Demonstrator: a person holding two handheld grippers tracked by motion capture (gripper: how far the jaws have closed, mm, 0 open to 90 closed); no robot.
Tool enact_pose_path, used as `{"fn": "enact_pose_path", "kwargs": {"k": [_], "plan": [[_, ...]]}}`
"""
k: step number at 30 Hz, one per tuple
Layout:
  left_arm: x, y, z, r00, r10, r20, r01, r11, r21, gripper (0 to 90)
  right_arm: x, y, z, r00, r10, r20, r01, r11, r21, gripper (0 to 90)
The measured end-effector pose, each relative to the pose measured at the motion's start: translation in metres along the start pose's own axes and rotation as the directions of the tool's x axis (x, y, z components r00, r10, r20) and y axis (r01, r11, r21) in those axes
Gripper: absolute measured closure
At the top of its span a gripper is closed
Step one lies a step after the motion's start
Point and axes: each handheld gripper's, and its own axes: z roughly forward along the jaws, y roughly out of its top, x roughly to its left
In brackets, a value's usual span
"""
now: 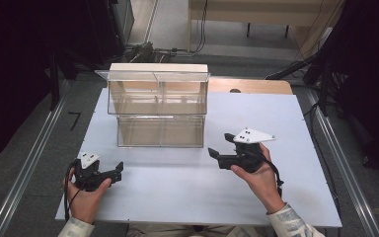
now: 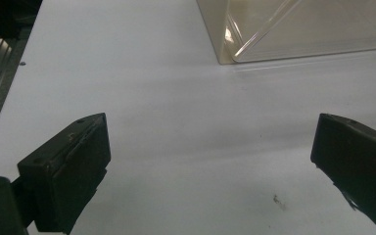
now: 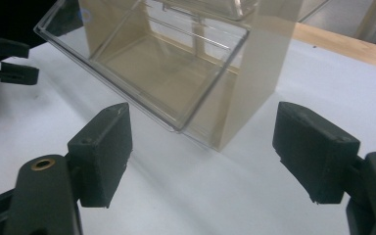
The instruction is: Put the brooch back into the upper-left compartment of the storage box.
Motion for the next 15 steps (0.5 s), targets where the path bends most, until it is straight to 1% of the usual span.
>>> {"fn": "enact_pose_path", "kwargs": {"k": [5,8,15], "plan": [[0.0,0.0,0.0,1.0,0.0,0.001,0.0,1.0,0.001,2.0,-0.005,-0.006,-0.007,0.9997,0.013,0.022,-0.013,1.0,-0.006,20.6],[-0.001,0.0,0.0,1.0,0.001,0.002,-0.001,1.0,0.001,2.0,-0.009,-0.011,-0.01,0.999,0.016,0.043,-0.015,1.0,-0.003,20.6],[0.0,0.0,0.0,1.0,-0.001,0.001,0.001,1.0,-0.001,2.1,-0.021,-0.028,-0.017,0.9958,0.047,0.079,-0.048,0.999,0.012,20.6]]}}
